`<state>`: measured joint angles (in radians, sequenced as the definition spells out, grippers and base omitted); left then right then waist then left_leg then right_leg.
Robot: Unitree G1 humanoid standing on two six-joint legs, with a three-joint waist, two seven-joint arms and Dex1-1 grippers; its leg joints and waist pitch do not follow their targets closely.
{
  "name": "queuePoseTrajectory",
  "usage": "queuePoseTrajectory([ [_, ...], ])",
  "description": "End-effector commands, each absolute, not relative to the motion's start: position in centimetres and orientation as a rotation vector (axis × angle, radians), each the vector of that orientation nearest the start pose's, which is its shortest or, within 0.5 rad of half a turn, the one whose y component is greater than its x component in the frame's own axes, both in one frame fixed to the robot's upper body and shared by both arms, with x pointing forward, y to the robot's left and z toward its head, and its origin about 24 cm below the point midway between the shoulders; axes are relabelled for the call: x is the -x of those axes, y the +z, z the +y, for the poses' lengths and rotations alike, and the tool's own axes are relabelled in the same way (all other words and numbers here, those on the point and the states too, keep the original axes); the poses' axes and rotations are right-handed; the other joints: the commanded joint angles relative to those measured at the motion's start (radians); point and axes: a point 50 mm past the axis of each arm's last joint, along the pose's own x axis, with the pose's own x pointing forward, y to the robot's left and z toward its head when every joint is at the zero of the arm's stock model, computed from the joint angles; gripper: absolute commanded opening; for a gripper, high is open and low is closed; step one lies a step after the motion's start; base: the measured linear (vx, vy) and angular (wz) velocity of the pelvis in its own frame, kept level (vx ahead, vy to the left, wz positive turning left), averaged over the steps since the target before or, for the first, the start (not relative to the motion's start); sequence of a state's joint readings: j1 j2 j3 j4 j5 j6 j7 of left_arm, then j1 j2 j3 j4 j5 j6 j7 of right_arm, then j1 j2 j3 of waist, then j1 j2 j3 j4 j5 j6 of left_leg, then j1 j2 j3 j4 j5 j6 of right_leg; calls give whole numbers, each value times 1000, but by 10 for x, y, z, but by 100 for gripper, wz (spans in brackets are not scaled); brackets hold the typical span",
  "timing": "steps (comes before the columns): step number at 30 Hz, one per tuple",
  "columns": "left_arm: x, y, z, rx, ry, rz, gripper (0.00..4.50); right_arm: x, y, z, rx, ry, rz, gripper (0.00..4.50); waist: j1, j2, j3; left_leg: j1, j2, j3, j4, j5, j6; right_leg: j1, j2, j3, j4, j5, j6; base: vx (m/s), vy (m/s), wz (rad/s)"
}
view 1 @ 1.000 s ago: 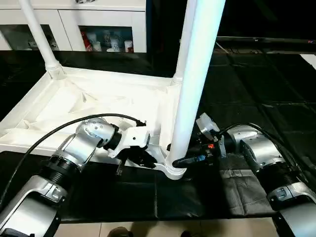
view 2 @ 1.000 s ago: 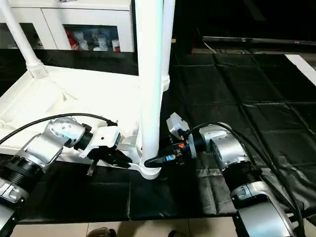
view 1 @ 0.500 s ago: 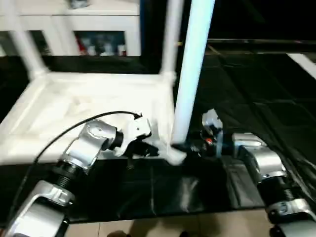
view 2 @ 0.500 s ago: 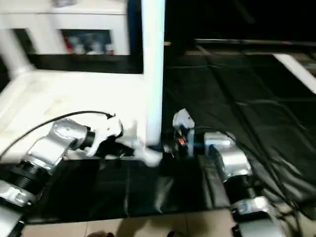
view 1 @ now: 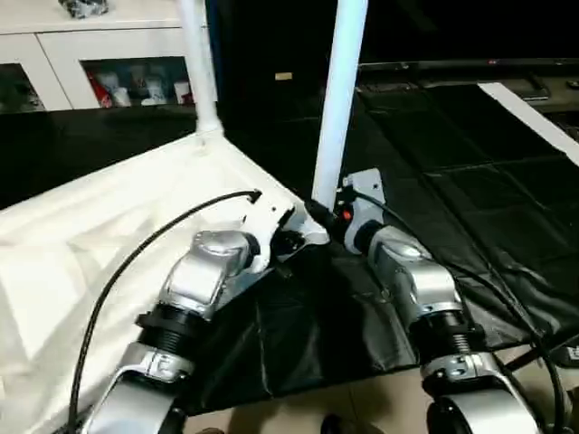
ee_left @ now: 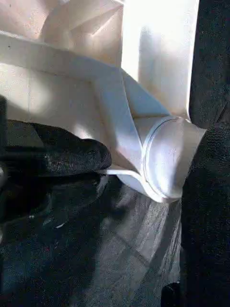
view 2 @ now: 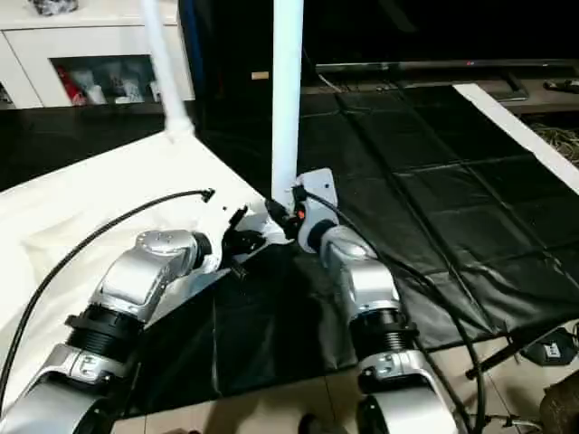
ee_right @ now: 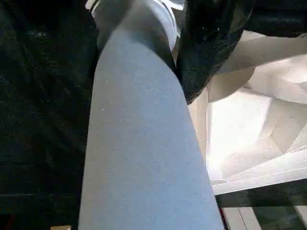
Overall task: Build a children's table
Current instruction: Rotate leg to tighten
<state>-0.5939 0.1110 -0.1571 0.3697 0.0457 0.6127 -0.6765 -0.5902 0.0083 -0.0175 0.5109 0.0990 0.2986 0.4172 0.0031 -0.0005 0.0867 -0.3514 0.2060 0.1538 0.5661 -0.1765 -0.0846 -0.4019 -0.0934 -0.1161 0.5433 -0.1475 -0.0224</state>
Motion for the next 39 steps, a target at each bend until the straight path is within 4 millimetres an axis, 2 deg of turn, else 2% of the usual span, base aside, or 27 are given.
queuePoseTrajectory([
  [1,-327,76,64,-180,-903,429,0,-326,48,-42,-152,759,341,268,9,2,-60,-4,13,2,-75,-322,40,46,-52,44,-65,-415,-143,0,0,0],
  [2,-327,75,67,-191,-910,427,0,-326,49,-44,-161,768,330,270,11,3,-61,-4,14,2,-75,-311,42,46,-52,46,-64,-407,-147,0,0,0],
  [3,-327,75,68,-199,-915,427,0,-326,49,-46,-168,773,322,299,14,3,-64,-3,15,4,-74,-287,46,47,-53,48,-61,-379,-156,0,0,0],
  [5,-326,74,74,-208,-933,432,0,-325,49,-54,-175,779,315,311,14,3,-65,-9,15,7,-73,-246,54,52,-50,49,-52,-328,-172,0,0,0],
  [6,-326,74,76,-212,-940,435,0,-325,49,-57,-166,785,309,311,17,10,-66,-5,16,8,-71,-241,55,50,-51,50,-51,-319,-177,0,0,0],
  [7,-326,74,77,-214,-942,437,0,-325,49,-58,-163,788,307,318,18,6,-67,-5,16,10,-69,-227,60,51,-50,52,-49,-296,-186,0,0,0],
  [8,-326,74,81,-217,-947,447,0,-324,49,-63,-141,810,300,327,21,10,-67,-6,16,10,-69,-222,60,51,-50,53,-46,-287,-193,0,0,0],
  [9,-325,73,84,-225,-957,455,0,-322,49,-69,-116,835,294,339,24,7,-67,-6,15,13,-66,-211,65,51,-49,54,-45,-279,-197,0,0,0],
  [10,-325,73,88,-239,-975,460,0,-322,49,-76,-98,852,290,356,27,7,-68,-7,16,14,-65,-198,68,53,-51,55,-42,-275,-200,0,0,0],
  [11,-325,73,92,-249,-991,465,0,-322,50,-85,-92,867,289,356,30,4,-69,-9,15,14,-64,-184,72,55,-51,55,-41,-269,-200,0,0,0],
  [12,-325,74,94,-254,-998,466,0,-322,51,-90,-91,875,288,367,38,6,-70,-7,16,15,-63,-167,78,56,-49,56,-38,-252,-203,0,0,0],
  [13,-325,75,99,-277,-1030,471,0,-323,53,-105,-70,895,290,377,42,5,-71,-7,16,15,-62,-151,81,56,-48,56,-35,-232,-210,0,0,0],
  [14,-325,75,101,-285,-1043,474,0,-323,54,-109,-60,905,292,387,44,6,-72,-7,17,14,-62,-146,83,56,-49,56,-32,-223,-213,0,0,0],
  [17,-322,75,108,-329,-1112,484,0,-321,58,-126,-24,970,300,411,46,6,-71,-7,19,17,-60,-153,86,54,-46,57,-28,-207,-231,0,0,0],
  [18,-322,75,108,-329,-1112,484,0,-321,58,-126,-24,970,300,421,48,6,-72,-6,18,16,-60,-156,86,55,-46,57,-28,-210,-232,0,0,0],
  [19,-322,75,111,-357,-1146,485,0,-319,60,-133,0,1015,300,430,48,9,-71,-4,19,17,-60,-160,84,52,-46,58,-28,-213,-233,0,0,0],
  [21,-320,74,118,-396,-1200,507,0,-316,66,-147,48,1096,306,445,55,8,-73,2,20,20,-57,-171,90,50,-44,61,-26,-197,-243,0,0,0],
  [22,-319,74,122,-418,-1233,517,0,-314,69,-153,75,1139,304,445,58,5,-72,1,21,22,-57,-175,92,49,-44,63,-25,-196,-246,0,0,0],
  [24,-319,73,125,-436,-1264,532,0,-313,73,-160,97,1187,308,445,64,3,-70,1,20,23,-57,-190,94,50,-44,64,-26,-223,-243,0,0,0],
  [25,-317,72,127,-475,-1336,520,0,-310,77,-166,121,1246,311,445,65,2,-69,-1,19,24,-57,-202,92,50,-44,64,-28,-252,-235,0,0,0],
  [30,-308,72,130,-533,-1512,539,0,-309,86,-169,166,1378,304,445,70,2,-68,-2,21,21,-57,-234,75,47,-50,65,-35,-359,-205,0,0,0],
  [33,-308,73,130,-569,-1555,536,0,-311,88,-167,171,1422,292,445,76,4,-69,6,23,23,-56,-233,69,41,-48,67,-32,-332,-227,0,0,0],
  [35,-307,74,129,-592,-1595,535,0,-312,90,-164,147,1472,294,445,86,3,-69,10,26,26,-57,-237,69,39,-47,68,-30,-316,-236,0,0,0],
  [36,-306,75,127,-606,-1616,534,0,-312,90,-161,146,1496,302,445,87,-1,-70,11,27,26,-57,-236,69,38,-46,69,-29,-312,-239,0,0,0],
  [39,-305,75,125,-630,-1652,530,0,-313,89,-157,146,1536,316,412,91,2,-72,6,28,25,-57,-216,68,41,-48,70,-22,-282,-247,0,0,0],
])
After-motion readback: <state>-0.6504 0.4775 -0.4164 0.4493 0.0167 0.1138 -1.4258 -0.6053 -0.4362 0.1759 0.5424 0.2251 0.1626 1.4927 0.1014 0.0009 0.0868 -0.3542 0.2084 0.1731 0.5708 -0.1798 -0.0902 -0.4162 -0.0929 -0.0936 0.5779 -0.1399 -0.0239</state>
